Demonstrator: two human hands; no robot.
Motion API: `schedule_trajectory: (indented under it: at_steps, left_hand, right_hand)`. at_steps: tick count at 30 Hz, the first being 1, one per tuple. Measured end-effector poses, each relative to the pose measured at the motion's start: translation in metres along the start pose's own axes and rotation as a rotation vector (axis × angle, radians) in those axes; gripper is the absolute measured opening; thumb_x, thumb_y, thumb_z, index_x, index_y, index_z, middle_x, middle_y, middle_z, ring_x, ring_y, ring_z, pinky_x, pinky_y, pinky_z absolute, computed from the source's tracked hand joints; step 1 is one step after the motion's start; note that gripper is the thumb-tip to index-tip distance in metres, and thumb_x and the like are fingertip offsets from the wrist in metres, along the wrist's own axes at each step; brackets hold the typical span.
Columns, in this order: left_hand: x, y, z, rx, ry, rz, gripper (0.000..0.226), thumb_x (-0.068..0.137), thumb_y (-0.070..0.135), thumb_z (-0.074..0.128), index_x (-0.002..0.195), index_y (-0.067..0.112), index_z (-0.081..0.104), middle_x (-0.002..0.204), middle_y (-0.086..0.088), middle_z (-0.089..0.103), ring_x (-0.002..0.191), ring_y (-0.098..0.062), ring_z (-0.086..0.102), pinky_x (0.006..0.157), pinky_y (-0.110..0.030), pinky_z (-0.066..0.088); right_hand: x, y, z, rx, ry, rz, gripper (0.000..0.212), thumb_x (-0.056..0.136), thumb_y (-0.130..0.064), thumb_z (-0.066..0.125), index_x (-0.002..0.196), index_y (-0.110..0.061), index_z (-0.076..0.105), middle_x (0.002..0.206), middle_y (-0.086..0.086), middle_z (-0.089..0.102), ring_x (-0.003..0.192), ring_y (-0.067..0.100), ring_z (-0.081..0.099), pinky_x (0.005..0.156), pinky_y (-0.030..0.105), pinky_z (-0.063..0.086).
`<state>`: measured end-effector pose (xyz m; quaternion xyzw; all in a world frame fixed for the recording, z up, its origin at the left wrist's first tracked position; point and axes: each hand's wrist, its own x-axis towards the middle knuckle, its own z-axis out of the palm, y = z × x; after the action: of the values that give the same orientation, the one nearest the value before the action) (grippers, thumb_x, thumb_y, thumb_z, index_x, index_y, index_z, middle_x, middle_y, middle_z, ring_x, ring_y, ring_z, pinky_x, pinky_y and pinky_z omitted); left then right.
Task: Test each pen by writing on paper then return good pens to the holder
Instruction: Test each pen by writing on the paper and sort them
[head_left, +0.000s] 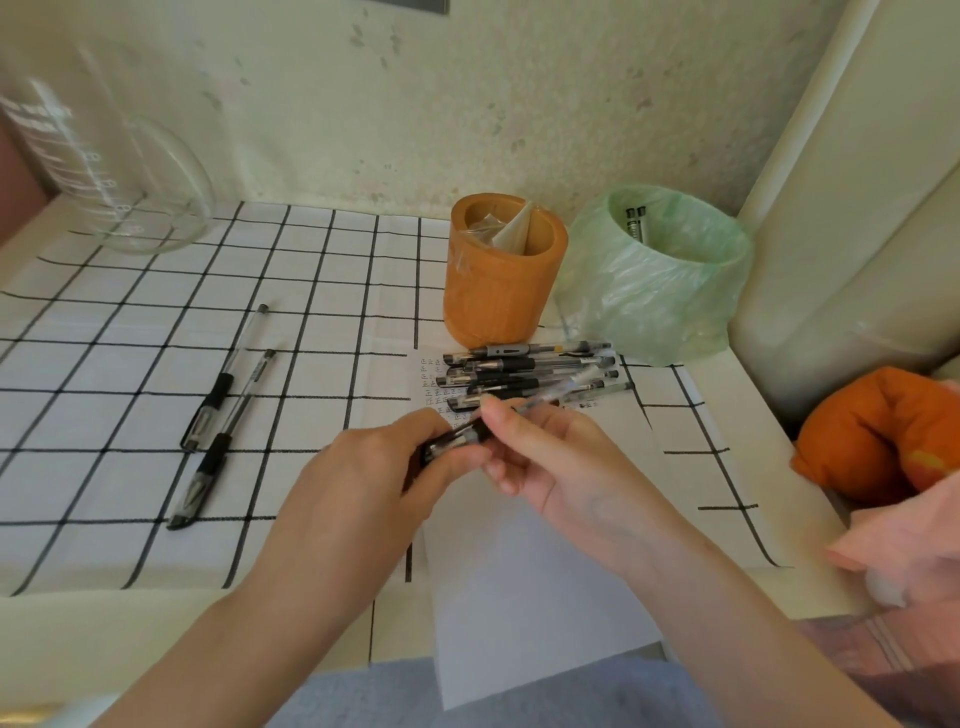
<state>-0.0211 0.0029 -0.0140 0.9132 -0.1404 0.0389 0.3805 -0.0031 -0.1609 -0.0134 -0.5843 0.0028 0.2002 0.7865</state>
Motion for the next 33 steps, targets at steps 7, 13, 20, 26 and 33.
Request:
schedule_trajectory:
  at_steps: [7,13,20,26,33]
  left_hand:
    - [0.001,-0.025,-0.015,0.409,0.111,-0.025,0.034,0.085,0.043,0.046,0.091,0.016,0.065,0.073,0.002,0.064,0.067,-0.019,0.06,0.062,-0.036,0.053]
    - [-0.004,-0.061,-0.019,0.742,0.108,-0.207,0.028,0.073,0.006,0.07,0.1,-0.001,0.066,0.102,-0.024,0.062,0.085,-0.044,0.059,0.064,-0.049,0.051]
    - [-0.004,-0.071,-0.02,0.793,0.046,-0.328,0.041,0.067,-0.004,0.072,0.107,-0.004,0.062,0.113,-0.03,0.053,0.083,-0.047,0.057,0.062,-0.05,0.051]
    - [0.001,-0.064,-0.018,0.649,0.078,-0.324,0.044,0.067,-0.019,0.06,0.107,-0.001,0.06,0.105,-0.023,0.05,0.079,-0.036,0.051,0.06,-0.037,0.042]
    - [0.012,-0.035,-0.01,0.134,0.133,-0.011,0.024,0.076,-0.006,0.062,0.085,0.015,0.054,0.092,0.002,0.053,0.076,-0.005,0.059,0.059,-0.018,0.05]
  right_hand:
    - [0.02,-0.012,-0.022,-0.018,0.301,-0.021,0.029,0.094,-0.024,0.053,0.087,0.002,0.063,0.072,0.013,0.068,0.058,0.015,0.064,0.055,0.021,0.053]
    - [0.021,-0.023,-0.033,-0.121,0.348,0.05,0.045,0.099,-0.037,0.04,0.099,0.004,0.06,0.089,0.022,0.072,0.073,0.023,0.071,0.064,0.028,0.06]
    - [0.018,-0.021,-0.035,-0.28,0.376,0.013,0.031,0.101,-0.021,0.042,0.1,0.004,0.06,0.073,0.014,0.072,0.06,0.021,0.07,0.052,0.027,0.056]
    - [0.014,-0.021,-0.04,-0.332,0.362,-0.023,0.023,0.098,-0.01,0.043,0.096,0.0,0.064,0.077,0.016,0.073,0.063,0.02,0.069,0.055,0.026,0.056]
    - [0.012,-0.02,-0.037,-0.318,0.286,-0.023,0.03,0.096,-0.026,0.052,0.097,0.0,0.066,0.075,0.014,0.071,0.058,0.02,0.062,0.053,0.027,0.052]
